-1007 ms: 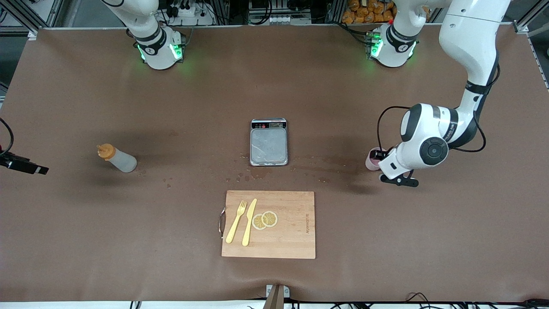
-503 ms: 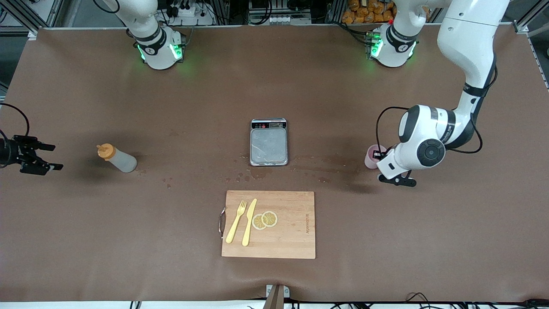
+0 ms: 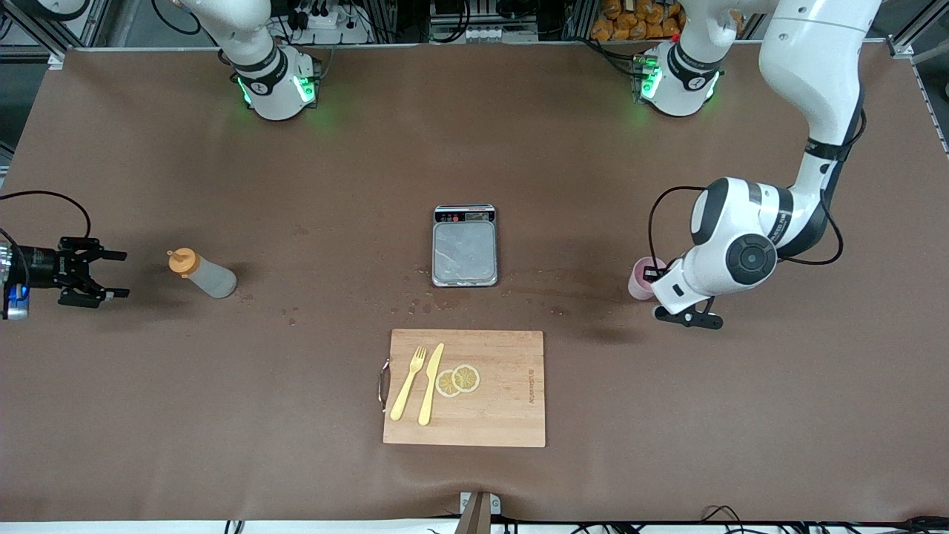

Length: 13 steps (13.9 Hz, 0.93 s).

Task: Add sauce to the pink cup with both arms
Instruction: 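Grasp the pink cup with the left gripper while the right gripper reaches the bottle, then carry the pink cup onto the scale while the right gripper grasps the bottle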

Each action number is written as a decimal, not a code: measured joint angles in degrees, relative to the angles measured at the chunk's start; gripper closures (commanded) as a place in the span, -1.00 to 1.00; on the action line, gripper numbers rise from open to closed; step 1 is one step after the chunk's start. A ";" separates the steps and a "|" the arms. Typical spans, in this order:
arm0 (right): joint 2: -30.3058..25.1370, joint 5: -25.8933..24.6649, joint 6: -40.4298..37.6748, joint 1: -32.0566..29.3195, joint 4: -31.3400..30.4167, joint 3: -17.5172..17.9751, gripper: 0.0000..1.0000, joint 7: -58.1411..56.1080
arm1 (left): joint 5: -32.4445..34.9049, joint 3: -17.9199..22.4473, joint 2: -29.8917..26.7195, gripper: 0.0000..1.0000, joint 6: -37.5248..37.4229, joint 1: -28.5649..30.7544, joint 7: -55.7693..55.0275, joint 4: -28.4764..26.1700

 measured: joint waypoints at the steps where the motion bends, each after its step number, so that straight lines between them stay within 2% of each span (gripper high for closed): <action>1: 1.02 1.06 -0.52 -0.61 0.02 0.01 -1.00 0.00 | 0.00 -0.84 -0.70 1.00 -0.03 0.04 -1.36 0.74; 6: 6.46 7.65 -2.85 -3.01 0.03 -0.03 -1.00 2.23 | -0.20 -4.77 -1.91 1.00 -2.64 -0.03 -9.06 4.53; 8: 7.78 10.13 -3.46 -3.29 0.08 -0.01 -1.00 7.49 | -1.95 -5.68 -1.92 1.00 -3.84 -0.03 -10.63 5.96; 10: 8.51 11.29 -3.72 -3.29 0.13 0.17 -1.00 12.71 | -2.67 -6.93 -1.91 1.00 -4.20 -0.03 -13.15 6.53; 13: 9.97 11.68 -4.59 -3.28 0.13 0.33 -1.00 14.77 | -2.91 -10.65 -1.90 1.00 -4.23 -0.09 -19.88 7.28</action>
